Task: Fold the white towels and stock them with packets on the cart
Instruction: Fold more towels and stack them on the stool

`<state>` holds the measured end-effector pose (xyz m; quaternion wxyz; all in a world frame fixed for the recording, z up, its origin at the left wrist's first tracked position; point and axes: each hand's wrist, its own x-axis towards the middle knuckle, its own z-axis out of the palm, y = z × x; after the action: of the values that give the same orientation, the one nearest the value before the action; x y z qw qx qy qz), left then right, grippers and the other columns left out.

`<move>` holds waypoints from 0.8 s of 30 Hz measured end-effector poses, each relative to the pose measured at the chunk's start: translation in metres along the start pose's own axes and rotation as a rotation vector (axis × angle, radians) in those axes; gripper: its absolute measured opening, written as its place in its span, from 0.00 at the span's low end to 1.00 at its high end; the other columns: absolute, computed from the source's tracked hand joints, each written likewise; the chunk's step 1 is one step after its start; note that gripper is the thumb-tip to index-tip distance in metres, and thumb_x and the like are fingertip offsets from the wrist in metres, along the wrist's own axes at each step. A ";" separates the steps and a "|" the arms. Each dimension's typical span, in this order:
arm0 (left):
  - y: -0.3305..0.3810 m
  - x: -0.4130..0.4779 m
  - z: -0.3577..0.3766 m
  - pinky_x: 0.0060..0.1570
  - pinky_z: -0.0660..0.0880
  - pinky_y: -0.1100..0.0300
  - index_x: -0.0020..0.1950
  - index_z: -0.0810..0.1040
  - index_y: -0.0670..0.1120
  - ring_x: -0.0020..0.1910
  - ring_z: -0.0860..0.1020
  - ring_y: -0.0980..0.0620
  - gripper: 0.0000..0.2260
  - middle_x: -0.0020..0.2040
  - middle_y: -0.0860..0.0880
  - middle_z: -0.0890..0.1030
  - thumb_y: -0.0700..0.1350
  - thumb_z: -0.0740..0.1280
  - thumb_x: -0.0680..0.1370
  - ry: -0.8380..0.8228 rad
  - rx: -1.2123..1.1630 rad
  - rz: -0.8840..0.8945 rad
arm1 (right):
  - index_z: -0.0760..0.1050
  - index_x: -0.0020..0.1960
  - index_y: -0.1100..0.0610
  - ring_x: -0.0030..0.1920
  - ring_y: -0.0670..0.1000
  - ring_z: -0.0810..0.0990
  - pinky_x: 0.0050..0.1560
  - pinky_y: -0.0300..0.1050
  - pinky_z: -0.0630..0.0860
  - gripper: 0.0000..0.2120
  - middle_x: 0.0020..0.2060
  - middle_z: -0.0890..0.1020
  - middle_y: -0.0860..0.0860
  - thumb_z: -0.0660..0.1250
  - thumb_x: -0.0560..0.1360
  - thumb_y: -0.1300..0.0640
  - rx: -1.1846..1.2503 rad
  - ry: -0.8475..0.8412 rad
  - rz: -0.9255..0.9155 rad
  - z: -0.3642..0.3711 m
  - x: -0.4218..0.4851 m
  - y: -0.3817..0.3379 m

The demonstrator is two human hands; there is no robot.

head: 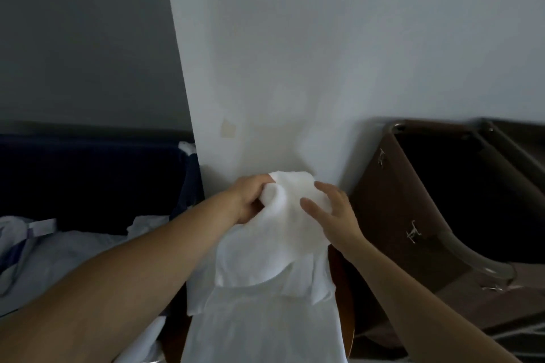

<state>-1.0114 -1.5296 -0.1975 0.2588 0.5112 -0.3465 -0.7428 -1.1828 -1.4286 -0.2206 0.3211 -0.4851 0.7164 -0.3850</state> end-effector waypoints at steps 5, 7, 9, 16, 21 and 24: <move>0.019 -0.018 0.013 0.31 0.80 0.51 0.59 0.76 0.33 0.38 0.80 0.40 0.13 0.45 0.37 0.80 0.33 0.58 0.78 0.021 -0.145 0.024 | 0.62 0.71 0.36 0.72 0.45 0.61 0.73 0.54 0.62 0.45 0.71 0.64 0.39 0.64 0.58 0.20 -0.226 -0.115 -0.206 0.008 -0.032 -0.017; 0.031 -0.026 0.016 0.30 0.78 0.50 0.55 0.75 0.33 0.39 0.79 0.40 0.10 0.45 0.37 0.79 0.32 0.57 0.78 0.040 -0.165 0.054 | 0.52 0.76 0.40 0.74 0.47 0.57 0.75 0.56 0.58 0.53 0.75 0.59 0.41 0.67 0.58 0.22 -0.367 -0.134 -0.213 0.009 -0.039 -0.025; 0.039 -0.034 0.020 0.30 0.77 0.49 0.49 0.74 0.34 0.38 0.78 0.42 0.08 0.42 0.39 0.78 0.32 0.56 0.79 0.028 -0.156 0.083 | 0.51 0.77 0.45 0.73 0.50 0.58 0.75 0.57 0.58 0.48 0.73 0.60 0.44 0.70 0.66 0.31 -0.447 -0.093 -0.160 0.013 -0.039 -0.028; 0.053 -0.051 0.008 0.37 0.79 0.55 0.51 0.75 0.40 0.40 0.81 0.44 0.06 0.46 0.41 0.81 0.41 0.62 0.78 -0.065 0.176 0.266 | 0.82 0.52 0.57 0.44 0.55 0.85 0.50 0.61 0.82 0.12 0.43 0.86 0.53 0.73 0.73 0.50 0.246 -0.012 -0.069 -0.013 -0.025 -0.052; 0.035 -0.052 -0.005 0.60 0.78 0.48 0.69 0.72 0.53 0.62 0.78 0.47 0.24 0.63 0.48 0.79 0.36 0.69 0.76 -0.353 0.765 0.475 | 0.82 0.51 0.66 0.52 0.64 0.83 0.58 0.62 0.79 0.17 0.47 0.85 0.62 0.71 0.76 0.50 0.487 -0.082 0.078 -0.040 -0.012 -0.074; 0.024 -0.064 0.008 0.54 0.77 0.66 0.62 0.74 0.56 0.54 0.79 0.65 0.23 0.54 0.58 0.82 0.35 0.74 0.74 -0.397 0.788 0.573 | 0.80 0.55 0.68 0.53 0.64 0.83 0.60 0.62 0.77 0.22 0.49 0.85 0.63 0.71 0.75 0.48 0.522 -0.110 0.194 -0.042 -0.006 -0.074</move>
<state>-0.9964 -1.4958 -0.1399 0.1690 0.3039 -0.7680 -0.5379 -1.1830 -1.4303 -0.1348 0.5091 -0.3354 0.6174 -0.4971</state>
